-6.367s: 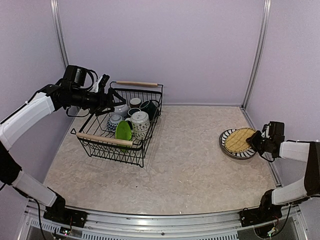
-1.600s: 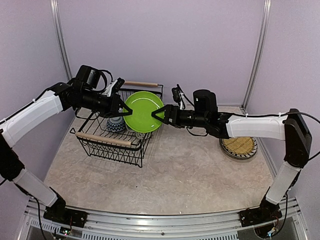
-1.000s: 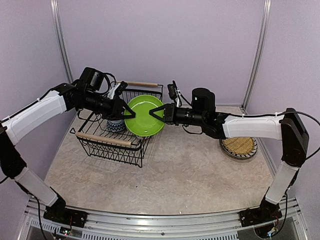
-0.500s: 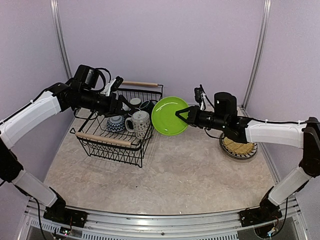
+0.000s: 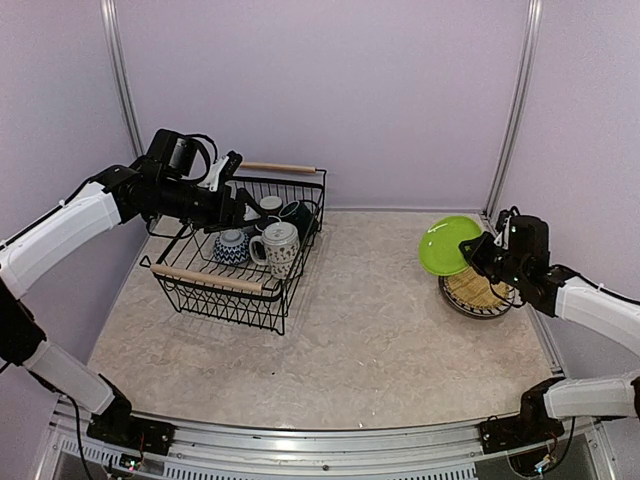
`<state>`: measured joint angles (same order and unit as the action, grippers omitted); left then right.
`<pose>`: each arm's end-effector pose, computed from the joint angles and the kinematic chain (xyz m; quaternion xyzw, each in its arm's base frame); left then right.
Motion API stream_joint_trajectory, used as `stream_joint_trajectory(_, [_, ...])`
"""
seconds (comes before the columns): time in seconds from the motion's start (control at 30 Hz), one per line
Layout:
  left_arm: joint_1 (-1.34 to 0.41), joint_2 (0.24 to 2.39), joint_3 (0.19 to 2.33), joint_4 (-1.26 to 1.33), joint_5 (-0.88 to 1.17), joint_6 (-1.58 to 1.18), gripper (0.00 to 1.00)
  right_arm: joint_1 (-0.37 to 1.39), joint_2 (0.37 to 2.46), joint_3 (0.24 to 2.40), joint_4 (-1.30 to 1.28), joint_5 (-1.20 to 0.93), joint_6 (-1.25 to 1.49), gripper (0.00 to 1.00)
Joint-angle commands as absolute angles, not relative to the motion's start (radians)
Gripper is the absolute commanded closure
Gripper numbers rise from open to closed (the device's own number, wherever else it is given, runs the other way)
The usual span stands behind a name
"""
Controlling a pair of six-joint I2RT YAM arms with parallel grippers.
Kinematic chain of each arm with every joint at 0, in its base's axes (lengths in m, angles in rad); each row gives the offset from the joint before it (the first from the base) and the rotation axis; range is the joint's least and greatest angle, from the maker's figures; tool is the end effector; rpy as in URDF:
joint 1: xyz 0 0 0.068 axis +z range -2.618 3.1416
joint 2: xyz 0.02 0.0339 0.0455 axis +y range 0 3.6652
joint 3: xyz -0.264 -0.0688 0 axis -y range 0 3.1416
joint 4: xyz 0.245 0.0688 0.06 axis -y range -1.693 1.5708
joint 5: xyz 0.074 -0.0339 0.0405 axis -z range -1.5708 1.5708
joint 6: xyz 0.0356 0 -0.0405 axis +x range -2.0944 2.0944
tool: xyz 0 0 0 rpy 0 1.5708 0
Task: Unload the mixed dishes from the dish rack
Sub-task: Place the plate with another plate.
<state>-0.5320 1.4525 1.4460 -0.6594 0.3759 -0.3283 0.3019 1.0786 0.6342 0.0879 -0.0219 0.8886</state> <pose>0.2678 -0.1728 0.3679 0.1711 0.8707 -0.3318 0.3203 0.2336 0.0736 0.2568 0.2315 0.7880 0.3273 0.4673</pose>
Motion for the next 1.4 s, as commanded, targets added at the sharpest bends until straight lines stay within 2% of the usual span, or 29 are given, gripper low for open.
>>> stream_joint_trajectory(0.0, [-0.533, 1.446, 1.438, -0.667, 0.354, -0.319, 0.23, 0.206, 1.028, 0.583, -0.031, 0.051, 0.928, 1.0])
stream_joint_trajectory(0.37, [-0.534, 1.446, 1.442, -0.672, 0.347, -0.314, 0.22, -0.051, 1.145, 0.589, -0.023, -0.128, 0.869, 1.0])
stream_joint_trajectory(0.6, [-0.534, 1.448, 1.443, -0.676, 0.343, -0.311, 0.21, -0.095, 1.282, 0.624, -0.002, -0.219, 0.816, 1.0])
stream_joint_trajectory(0.77, [-0.534, 1.449, 1.445, -0.678, 0.338, -0.308, 0.21, -0.098, 1.36, 0.654, -0.002, -0.241, 0.771, 0.96])
stream_joint_trajectory(1.07, [-0.534, 1.452, 1.448, -0.683, 0.337, -0.305, 0.21, -0.1, 1.38, 0.659, 0.006, -0.23, 0.716, 0.65])
stream_joint_trajectory(1.37, [-0.534, 1.451, 1.449, -0.684, 0.345, -0.309, 0.21, -0.1, 1.357, 0.693, -0.148, -0.137, 0.616, 0.34])
